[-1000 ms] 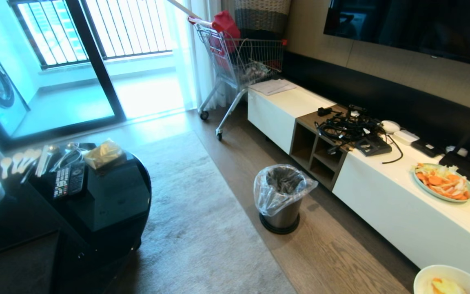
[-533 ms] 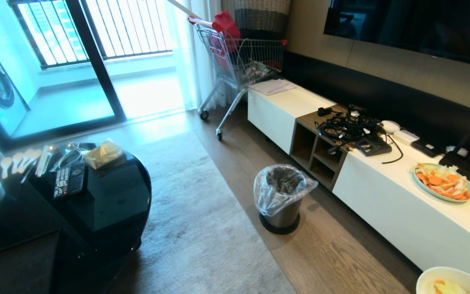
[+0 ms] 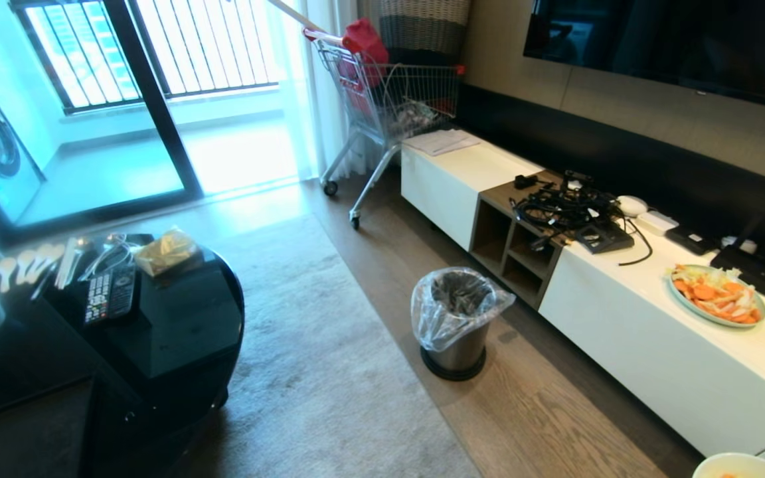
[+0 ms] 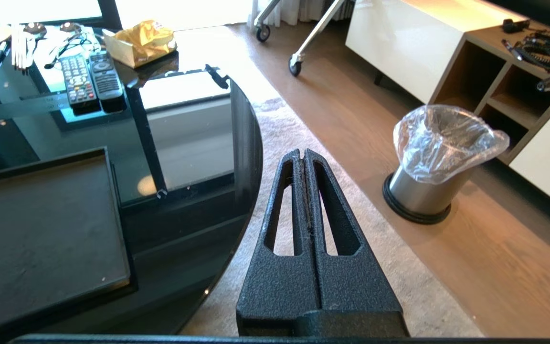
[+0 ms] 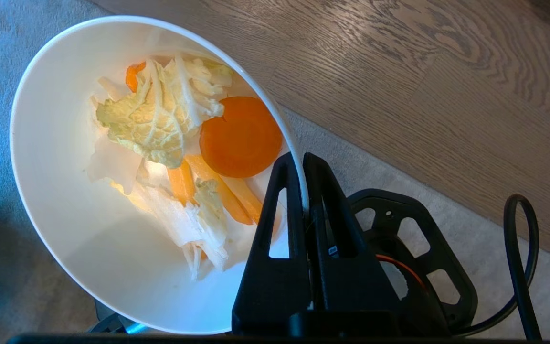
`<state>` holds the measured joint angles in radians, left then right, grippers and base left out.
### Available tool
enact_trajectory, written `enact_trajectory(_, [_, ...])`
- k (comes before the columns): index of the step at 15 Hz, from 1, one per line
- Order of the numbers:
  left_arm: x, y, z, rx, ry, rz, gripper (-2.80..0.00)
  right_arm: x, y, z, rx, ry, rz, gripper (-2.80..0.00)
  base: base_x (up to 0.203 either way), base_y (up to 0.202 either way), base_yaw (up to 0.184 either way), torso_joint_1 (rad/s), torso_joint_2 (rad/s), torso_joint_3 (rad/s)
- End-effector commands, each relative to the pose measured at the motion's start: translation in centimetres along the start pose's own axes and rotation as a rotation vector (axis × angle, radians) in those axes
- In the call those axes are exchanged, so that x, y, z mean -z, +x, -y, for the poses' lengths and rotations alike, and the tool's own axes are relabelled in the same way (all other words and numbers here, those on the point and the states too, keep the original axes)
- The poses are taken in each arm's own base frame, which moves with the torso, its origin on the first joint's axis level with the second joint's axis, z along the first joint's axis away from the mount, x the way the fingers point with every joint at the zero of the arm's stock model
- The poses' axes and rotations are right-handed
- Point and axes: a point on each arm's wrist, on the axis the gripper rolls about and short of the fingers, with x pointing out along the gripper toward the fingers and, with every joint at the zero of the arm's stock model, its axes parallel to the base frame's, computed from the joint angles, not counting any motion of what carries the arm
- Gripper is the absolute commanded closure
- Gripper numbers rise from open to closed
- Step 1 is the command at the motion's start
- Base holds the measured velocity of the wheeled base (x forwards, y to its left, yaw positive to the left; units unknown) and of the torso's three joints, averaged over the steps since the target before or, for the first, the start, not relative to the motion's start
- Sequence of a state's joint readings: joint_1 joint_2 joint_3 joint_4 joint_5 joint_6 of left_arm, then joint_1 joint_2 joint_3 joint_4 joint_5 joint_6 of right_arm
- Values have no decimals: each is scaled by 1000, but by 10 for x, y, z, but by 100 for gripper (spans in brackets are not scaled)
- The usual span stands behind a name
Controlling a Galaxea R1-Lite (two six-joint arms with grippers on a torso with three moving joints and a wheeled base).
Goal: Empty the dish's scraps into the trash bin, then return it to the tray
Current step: Move the bowl over the trash can
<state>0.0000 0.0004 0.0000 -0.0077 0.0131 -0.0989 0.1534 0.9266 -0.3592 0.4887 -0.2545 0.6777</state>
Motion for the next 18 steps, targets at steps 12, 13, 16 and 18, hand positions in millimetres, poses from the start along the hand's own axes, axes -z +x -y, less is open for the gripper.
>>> enact_trajectory(12, [0, 0, 0, -1, -1, 1, 0, 3, 2, 1, -10, -9, -10, 0, -1, 5, -117, 1, 1, 1])
enact_trajectory(13, [0, 0, 0, -1, -1, 1, 0, 3, 2, 1, -10, -9, -10, 0, 0, 0, 0, 0, 0, 0])
enact_trajectory(16, [0, 0, 0, -1, -1, 1, 0, 4, 2, 2, -8, -40, -12, 0, 0, 0, 0, 0, 0, 0])
enact_trajectory(18, [0, 0, 0, -1, -1, 1, 0, 3, 2, 1, -11, -58, -8, 0, 0, 0, 0, 0, 0, 0])
